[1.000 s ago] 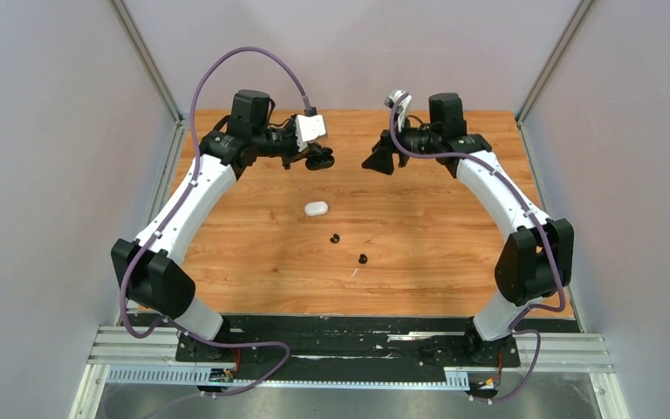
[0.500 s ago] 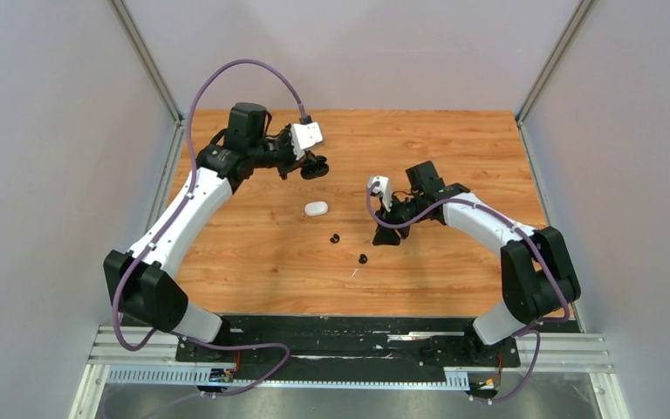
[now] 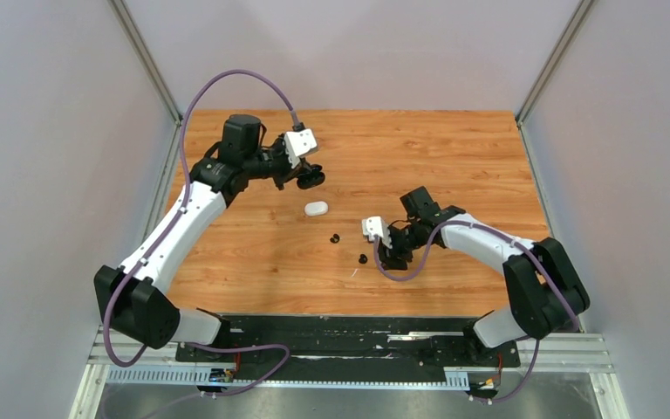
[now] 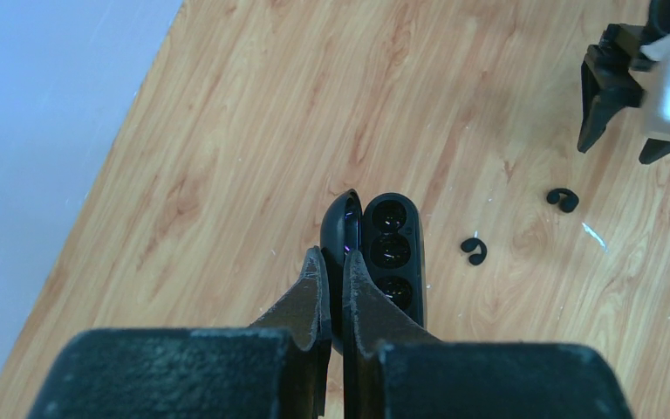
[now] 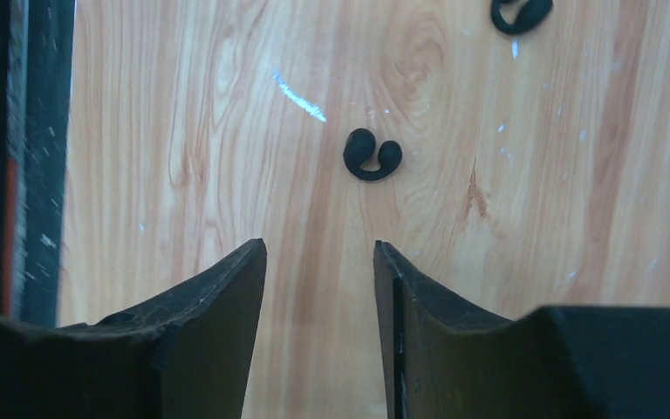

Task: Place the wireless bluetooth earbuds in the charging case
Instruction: Pick up the right earbud from the center of the board.

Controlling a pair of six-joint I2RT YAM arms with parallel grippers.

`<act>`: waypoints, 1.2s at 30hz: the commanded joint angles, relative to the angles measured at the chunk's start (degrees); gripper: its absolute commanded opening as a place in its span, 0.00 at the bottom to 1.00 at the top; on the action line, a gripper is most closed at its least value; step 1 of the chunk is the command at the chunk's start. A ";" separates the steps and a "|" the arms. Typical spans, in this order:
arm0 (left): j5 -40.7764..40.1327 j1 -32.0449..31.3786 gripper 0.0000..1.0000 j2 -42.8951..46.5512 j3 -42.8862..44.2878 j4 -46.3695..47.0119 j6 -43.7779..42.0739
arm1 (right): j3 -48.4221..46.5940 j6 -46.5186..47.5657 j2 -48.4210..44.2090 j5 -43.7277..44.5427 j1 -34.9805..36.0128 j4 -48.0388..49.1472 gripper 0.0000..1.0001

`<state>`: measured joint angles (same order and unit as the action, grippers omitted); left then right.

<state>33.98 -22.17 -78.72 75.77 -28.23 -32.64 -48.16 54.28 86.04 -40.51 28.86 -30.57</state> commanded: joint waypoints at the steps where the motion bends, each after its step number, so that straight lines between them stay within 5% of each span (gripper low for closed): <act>1: -0.38 -0.24 0.00 2.87 -0.13 0.97 1.40 | 2.71 28.29 -3.67 -4.51 0.23 1.80 0.50; 11: -1.42 -0.28 0.00 5.19 -1.58 -0.09 2.87 | -3.34 47.82 5.38 -11.09 0.38 -5.43 0.52; 36: -2.64 0.32 0.00 6.33 -3.09 1.27 2.95 | -15.01 53.95 17.80 -7.65 1.72 -16.92 0.36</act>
<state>31.18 -22.11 -73.69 72.36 -28.91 -30.68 -60.36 105.65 102.72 -46.76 30.02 -44.66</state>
